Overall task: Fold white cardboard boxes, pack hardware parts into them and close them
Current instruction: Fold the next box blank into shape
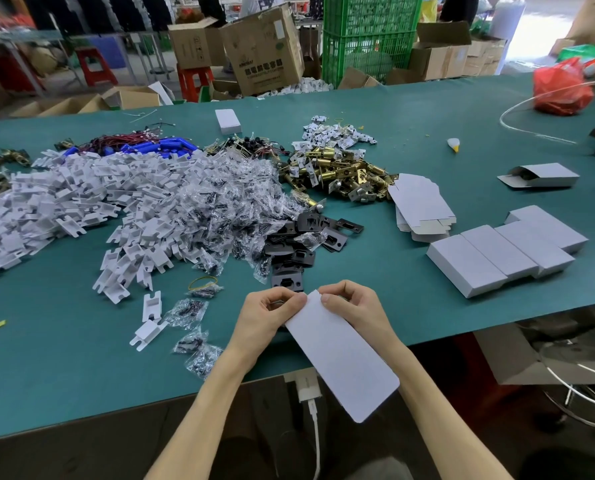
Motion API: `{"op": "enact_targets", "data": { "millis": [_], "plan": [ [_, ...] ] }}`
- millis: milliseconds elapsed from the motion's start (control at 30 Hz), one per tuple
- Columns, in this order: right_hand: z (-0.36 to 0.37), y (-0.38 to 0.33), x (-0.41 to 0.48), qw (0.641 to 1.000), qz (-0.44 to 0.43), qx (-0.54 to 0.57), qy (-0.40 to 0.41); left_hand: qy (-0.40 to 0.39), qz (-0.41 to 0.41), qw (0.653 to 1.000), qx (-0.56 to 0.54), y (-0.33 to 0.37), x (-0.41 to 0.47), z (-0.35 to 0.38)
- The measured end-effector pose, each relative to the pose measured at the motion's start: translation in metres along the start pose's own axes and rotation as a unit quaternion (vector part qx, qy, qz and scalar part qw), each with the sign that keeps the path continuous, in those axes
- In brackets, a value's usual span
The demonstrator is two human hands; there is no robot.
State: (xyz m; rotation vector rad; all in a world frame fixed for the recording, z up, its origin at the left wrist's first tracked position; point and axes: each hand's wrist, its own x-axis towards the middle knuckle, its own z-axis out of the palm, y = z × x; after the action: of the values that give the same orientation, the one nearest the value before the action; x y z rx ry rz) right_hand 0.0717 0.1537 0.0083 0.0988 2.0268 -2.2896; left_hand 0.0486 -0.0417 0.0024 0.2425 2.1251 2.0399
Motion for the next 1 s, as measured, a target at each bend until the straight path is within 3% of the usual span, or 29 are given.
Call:
{"op": "enact_targets", "data": {
  "millis": [433,1000],
  "plan": [
    [0.0059,0.0005,-0.0019,0.998,-0.035,-0.032,0.031,0.047,0.005,0.999,0.0,-0.0015,0.0007,0.0045],
    [0.0057,0.0032,0.0003,0.994,-0.072,-0.061,0.056,0.011,0.03,0.999,0.023,0.0048,-0.0051,0.0085]
  ]
}}
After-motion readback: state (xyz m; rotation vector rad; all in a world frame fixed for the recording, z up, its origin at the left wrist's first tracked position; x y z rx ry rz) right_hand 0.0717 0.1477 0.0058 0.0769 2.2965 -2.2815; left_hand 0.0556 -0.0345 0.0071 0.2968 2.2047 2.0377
